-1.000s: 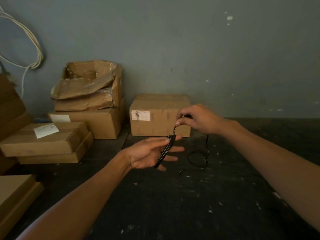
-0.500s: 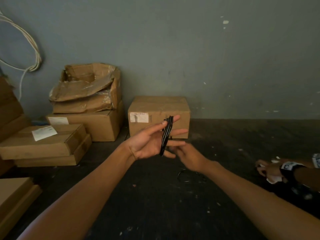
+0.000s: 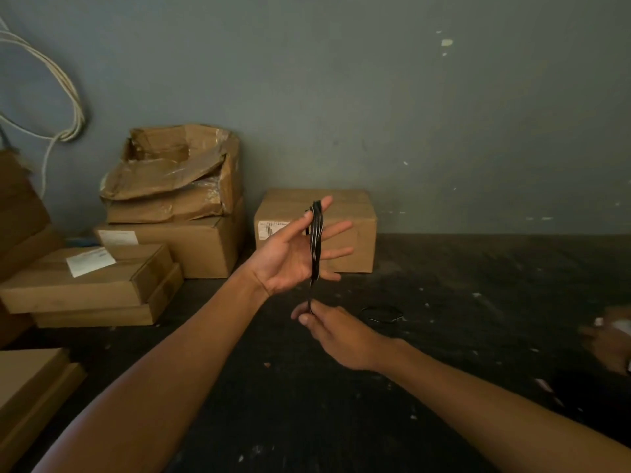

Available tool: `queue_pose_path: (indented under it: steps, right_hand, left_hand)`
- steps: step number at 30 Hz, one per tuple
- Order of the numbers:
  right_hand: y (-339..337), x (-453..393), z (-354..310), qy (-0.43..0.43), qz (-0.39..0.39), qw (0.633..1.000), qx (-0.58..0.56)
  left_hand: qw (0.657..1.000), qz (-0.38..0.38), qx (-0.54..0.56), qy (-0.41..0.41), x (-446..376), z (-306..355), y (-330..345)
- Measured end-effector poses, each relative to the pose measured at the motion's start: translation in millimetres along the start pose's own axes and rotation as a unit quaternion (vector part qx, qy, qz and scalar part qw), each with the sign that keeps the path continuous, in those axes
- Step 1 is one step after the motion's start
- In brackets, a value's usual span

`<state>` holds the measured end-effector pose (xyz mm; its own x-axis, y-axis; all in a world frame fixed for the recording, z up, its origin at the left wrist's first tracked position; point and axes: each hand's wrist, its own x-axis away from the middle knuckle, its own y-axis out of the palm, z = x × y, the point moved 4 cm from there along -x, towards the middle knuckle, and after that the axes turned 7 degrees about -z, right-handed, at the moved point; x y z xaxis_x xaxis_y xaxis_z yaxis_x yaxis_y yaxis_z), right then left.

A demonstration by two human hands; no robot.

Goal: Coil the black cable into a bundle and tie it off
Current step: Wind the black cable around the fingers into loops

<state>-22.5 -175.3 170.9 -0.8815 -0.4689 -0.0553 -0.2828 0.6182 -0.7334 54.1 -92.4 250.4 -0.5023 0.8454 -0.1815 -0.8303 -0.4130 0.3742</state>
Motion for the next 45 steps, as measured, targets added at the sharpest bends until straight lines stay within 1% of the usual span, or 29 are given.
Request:
queue_pose_path:
  steps: [5,9,12,14,20,22,24,28,32,34,37,39,42,45]
  right_hand:
    - [-27.8,7.2,-19.1,-0.012,0.004,0.993,0.115]
    - [-54.7,10.3,-31.1,-0.026,0.014,0.986,0.164]
    - [-70.8,7.1,-33.5,-0.011,-0.002,0.987,0.162]
    - [-83.9,4.4,-34.2,-0.002,0.004,0.988,0.154]
    - [-132.1,4.0,-47.4,0.013,0.032,0.995,0.094]
    - [-142.6,2.4,-50.8,0.014,0.034,0.994,0.107]
    - [-146.6,-1.1,-50.0,0.014,0.026,0.991,0.128]
    - [-151.8,-4.2,-50.5,0.009,0.026,0.990,0.135]
    - [-153.6,-8.1,-49.4,-0.013,0.026,0.991,0.134]
    - [-153.9,-10.1,-45.6,-0.028,0.045,0.993,0.104]
    - [-148.0,-10.0,-37.2,-0.055,0.068,0.996,-0.025]
    - [-139.4,-11.6,-25.0,-0.055,0.071,0.991,-0.094]
    - [-122.4,-13.4,-1.8,-0.030,0.096,0.986,-0.131]
    - [-97.7,-12.2,17.4,0.007,0.119,0.984,-0.129]
  left_hand:
    - [0.999,0.036,-0.020,-0.023,7.0,-12.1,-15.7]
    - [0.998,0.057,-0.008,-0.032,12.3,-20.6,-21.1]
    - [0.998,0.043,-0.024,-0.045,11.5,-25.3,-14.3]
    - [0.996,0.039,-0.050,-0.058,11.6,-27.6,-12.1]
    - [0.984,0.074,-0.111,-0.119,19.9,-33.3,-26.3]
    - [0.983,0.063,-0.105,-0.134,22.1,-33.9,-26.5]
    - [0.982,0.037,-0.111,-0.151,23.2,-32.3,-18.4]
    - [0.976,0.001,-0.134,-0.174,26.0,-28.5,-6.5]
    - [0.968,-0.038,-0.149,-0.200,28.6,-29.1,-4.9]
    - [0.969,-0.061,-0.139,-0.195,29.0,-26.2,-0.2]
    - [0.974,-0.113,-0.097,-0.172,29.8,-20.4,6.1]
    - [0.978,-0.128,-0.069,-0.152,29.3,-15.9,7.5]
    - [0.983,-0.143,-0.038,-0.112,28.2,-4.0,10.3]
    - [0.983,-0.164,-0.025,-0.074,25.8,11.0,12.9]
